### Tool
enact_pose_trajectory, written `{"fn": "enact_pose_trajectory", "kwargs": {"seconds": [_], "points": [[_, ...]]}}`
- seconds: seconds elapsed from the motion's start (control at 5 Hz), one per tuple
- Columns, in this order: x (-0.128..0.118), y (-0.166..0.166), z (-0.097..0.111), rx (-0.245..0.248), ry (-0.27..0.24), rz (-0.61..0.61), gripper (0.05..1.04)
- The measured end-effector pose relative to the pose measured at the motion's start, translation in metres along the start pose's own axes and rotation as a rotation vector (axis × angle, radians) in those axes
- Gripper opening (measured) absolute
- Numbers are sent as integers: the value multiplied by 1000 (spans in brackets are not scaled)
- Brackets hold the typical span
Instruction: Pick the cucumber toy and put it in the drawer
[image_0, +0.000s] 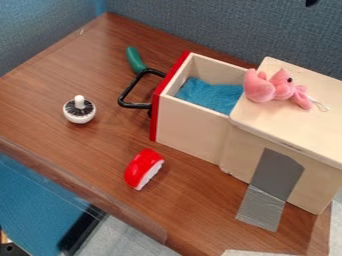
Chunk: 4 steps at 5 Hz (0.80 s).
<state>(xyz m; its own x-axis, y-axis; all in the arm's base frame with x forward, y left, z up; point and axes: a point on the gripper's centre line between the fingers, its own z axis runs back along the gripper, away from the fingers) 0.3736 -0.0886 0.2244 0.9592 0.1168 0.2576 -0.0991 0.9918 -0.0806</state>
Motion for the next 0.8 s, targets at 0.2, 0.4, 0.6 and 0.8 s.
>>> {"fn": "enact_pose_trajectory", "kwargs": {"seconds": [0.2,0.4,0.6,0.8], "points": [[-1,0,-13,8,36,0,999],[10,35,-16,28,41,91,999],[21,71,-17,41,33,178,999],[29,99,-35,69,51,265,999]]}}
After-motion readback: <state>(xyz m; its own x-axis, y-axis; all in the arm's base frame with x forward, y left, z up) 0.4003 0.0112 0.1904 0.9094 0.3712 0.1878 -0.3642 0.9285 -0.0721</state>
